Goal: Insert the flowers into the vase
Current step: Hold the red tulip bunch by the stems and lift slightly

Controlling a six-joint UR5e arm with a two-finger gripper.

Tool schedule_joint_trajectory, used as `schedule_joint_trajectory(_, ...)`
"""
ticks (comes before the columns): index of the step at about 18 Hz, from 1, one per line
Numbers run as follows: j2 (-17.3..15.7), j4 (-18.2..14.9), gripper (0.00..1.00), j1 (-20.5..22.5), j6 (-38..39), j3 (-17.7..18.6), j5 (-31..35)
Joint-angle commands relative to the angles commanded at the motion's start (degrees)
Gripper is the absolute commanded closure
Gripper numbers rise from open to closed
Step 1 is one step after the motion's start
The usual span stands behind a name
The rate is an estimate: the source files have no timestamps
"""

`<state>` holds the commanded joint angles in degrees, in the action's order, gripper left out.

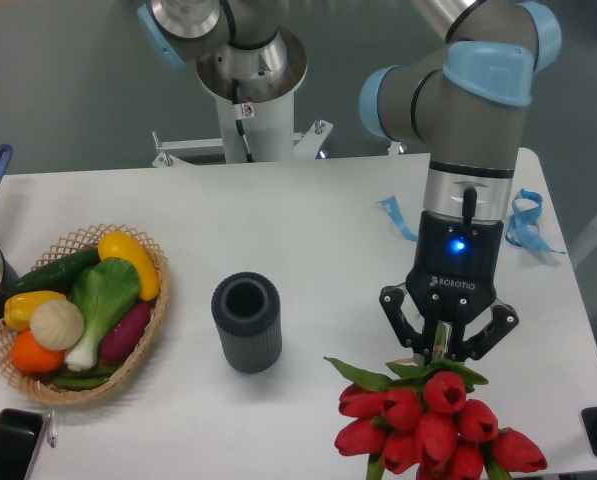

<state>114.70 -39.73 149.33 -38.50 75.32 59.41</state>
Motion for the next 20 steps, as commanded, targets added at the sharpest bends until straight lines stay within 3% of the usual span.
schedule_joint_trajectory(13,0.17,0.44,0.79,-0.44,1.67,0.35,0.00)
schedule_joint_trajectory(16,0.88,2.63,0.79,-1.32,1.67,0.26,0.00)
schedule_joint_trajectory(20,1.23,2.90,0.80,-1.32,1.50,0.00,-1.75)
